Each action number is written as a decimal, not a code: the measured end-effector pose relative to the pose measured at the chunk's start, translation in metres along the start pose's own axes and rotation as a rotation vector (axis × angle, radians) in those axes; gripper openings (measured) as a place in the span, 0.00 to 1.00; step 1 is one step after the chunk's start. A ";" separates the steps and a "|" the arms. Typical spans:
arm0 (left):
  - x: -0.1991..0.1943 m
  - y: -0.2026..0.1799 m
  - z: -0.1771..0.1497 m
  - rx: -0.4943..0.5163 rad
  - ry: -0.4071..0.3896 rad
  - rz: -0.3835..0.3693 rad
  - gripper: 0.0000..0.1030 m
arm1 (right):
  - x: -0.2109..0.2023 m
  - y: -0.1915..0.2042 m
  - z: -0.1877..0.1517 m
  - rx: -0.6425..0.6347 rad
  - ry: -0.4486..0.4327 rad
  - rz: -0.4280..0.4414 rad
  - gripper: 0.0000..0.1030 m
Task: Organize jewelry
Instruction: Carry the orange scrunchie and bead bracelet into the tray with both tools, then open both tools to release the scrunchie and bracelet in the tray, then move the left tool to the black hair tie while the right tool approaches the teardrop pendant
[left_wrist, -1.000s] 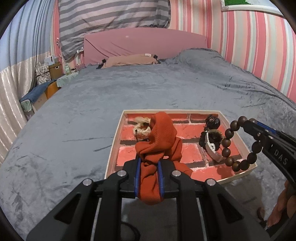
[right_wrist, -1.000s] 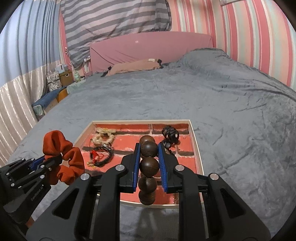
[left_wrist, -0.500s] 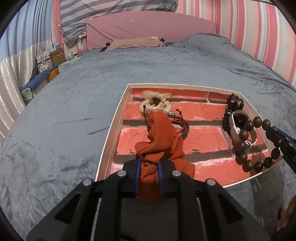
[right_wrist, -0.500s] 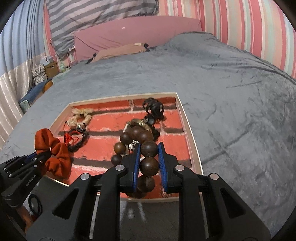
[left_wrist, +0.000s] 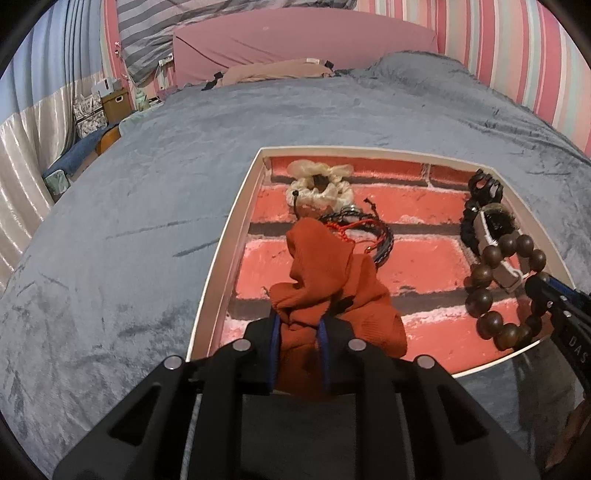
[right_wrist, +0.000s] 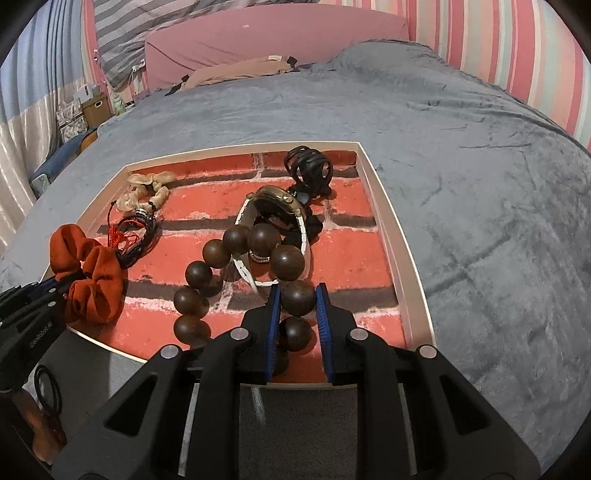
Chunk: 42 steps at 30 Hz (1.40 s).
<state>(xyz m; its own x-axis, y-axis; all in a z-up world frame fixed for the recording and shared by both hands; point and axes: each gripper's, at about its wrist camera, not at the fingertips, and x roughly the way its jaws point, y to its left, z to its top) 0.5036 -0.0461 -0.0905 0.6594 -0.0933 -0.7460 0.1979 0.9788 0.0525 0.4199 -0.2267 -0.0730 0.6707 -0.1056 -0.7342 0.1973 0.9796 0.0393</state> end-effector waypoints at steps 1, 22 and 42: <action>0.001 0.001 0.000 -0.001 0.004 0.005 0.19 | 0.001 0.001 0.000 -0.004 0.002 -0.001 0.20; -0.024 0.009 0.003 -0.037 -0.025 0.030 0.55 | -0.021 -0.004 0.006 -0.014 -0.055 0.011 0.65; -0.149 0.038 -0.054 -0.084 -0.132 0.043 0.77 | -0.122 -0.009 -0.036 -0.073 -0.155 0.016 0.96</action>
<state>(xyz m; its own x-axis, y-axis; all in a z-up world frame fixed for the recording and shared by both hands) 0.3737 0.0146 -0.0136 0.7568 -0.0691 -0.6500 0.1100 0.9937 0.0224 0.3099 -0.2166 -0.0082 0.7769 -0.1100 -0.6200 0.1372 0.9905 -0.0038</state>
